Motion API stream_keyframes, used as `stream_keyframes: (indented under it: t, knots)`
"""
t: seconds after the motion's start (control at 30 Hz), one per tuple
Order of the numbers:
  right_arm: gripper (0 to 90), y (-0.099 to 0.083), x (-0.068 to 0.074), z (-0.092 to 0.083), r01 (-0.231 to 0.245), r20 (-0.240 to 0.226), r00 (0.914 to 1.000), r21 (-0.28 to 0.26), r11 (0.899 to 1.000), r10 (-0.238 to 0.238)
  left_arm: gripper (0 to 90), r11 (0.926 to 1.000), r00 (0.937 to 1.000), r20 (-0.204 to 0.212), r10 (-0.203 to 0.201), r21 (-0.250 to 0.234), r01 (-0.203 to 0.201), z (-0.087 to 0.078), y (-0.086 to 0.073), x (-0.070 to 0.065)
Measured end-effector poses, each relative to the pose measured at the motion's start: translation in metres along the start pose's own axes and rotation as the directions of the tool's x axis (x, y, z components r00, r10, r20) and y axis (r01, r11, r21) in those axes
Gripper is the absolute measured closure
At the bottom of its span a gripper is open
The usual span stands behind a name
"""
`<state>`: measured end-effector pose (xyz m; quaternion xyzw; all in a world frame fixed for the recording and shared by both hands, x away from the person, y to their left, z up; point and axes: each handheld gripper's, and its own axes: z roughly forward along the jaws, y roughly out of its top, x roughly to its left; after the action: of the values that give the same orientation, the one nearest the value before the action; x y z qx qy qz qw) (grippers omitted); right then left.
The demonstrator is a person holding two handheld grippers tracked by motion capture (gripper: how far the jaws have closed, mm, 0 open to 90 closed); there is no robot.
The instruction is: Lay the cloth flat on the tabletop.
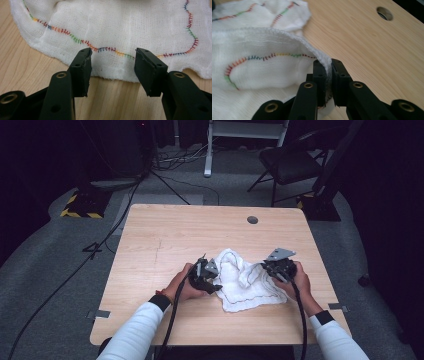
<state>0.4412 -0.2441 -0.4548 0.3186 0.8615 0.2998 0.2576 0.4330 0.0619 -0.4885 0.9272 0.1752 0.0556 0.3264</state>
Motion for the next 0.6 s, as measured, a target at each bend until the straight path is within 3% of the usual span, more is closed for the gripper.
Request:
stream_keyframes:
  t: [0.07,0.1,0.13,0.17,0.23,0.33,0.4,0.43,0.47,0.57,0.6]
  knots:
    - [83.0,-0.016,-0.015,-0.010,-0.068,-0.008,0.9976,0.016,0.998,0.068,48.0,1.0000,1.0000,-0.001,0.003,0.005,-0.003,-0.003,-0.003,0.001]
    - [83.0,-0.016,-0.015,-0.010,-0.068,-0.008,0.9976,0.016,0.998,0.068,48.0,1.0000,1.0000,-0.001,0.003,0.005,-0.003,-0.003,-0.003,0.001]
    - [82.8,-0.027,-0.022,-0.015,-0.119,-0.035,0.9921,0.035,0.992,0.120,48.0,0.9999,0.9999,-0.010,0.001,0.010,-0.001,-0.005,-0.004,-0.001]
    - [82.5,-0.031,-0.025,-0.018,-0.141,-0.050,0.9885,0.042,0.989,0.143,48.0,0.9999,0.9999,-0.010,0.001,0.010,-0.001,-0.005,-0.004,-0.001]
    - [82.4,-0.036,-0.026,-0.021,-0.141,-0.046,0.9887,0.041,0.989,0.143,48.1,0.9996,0.9998,0.006,-0.020,0.020,0.019,-0.007,-0.007,0.001]
    - [80.4,-0.045,-0.023,-0.027,-0.131,-0.083,0.9872,0.062,0.989,0.136,48.1,0.9994,0.9997,0.003,-0.026,0.021,0.026,-0.013,-0.014,-0.001]
    - [67.2,-0.050,-0.016,-0.029,-0.109,-0.073,0.9905,0.100,0.989,0.116,48.0,0.9991,0.9996,0.003,-0.029,0.029,0.029,-0.017,-0.018,-0.004]
    - [67.2,-0.050,-0.016,-0.029,-0.109,-0.073,0.9905,0.100,0.989,0.116,47.5,0.9991,0.9996,0.003,-0.029,0.029,0.029,-0.017,-0.018,-0.004]
    - [60.2,-0.052,-0.014,-0.031,-0.098,-0.082,0.9909,0.107,0.989,0.107,45.8,0.9988,0.9993,-0.008,-0.036,0.035,0.036,-0.017,-0.018,-0.004]
    - [53.9,-0.052,-0.013,-0.035,-0.083,-0.095,0.9913,0.079,0.993,0.090,38.7,0.9989,0.9990,-0.041,-0.019,0.043,0.021,-0.016,-0.016,-0.004]
    - [50.6,-0.049,-0.010,-0.041,-0.057,-0.116,0.9913,0.049,0.997,0.062,35.7,0.9991,0.9982,-0.059,-0.006,0.042,0.008,-0.015,-0.013,-0.005]
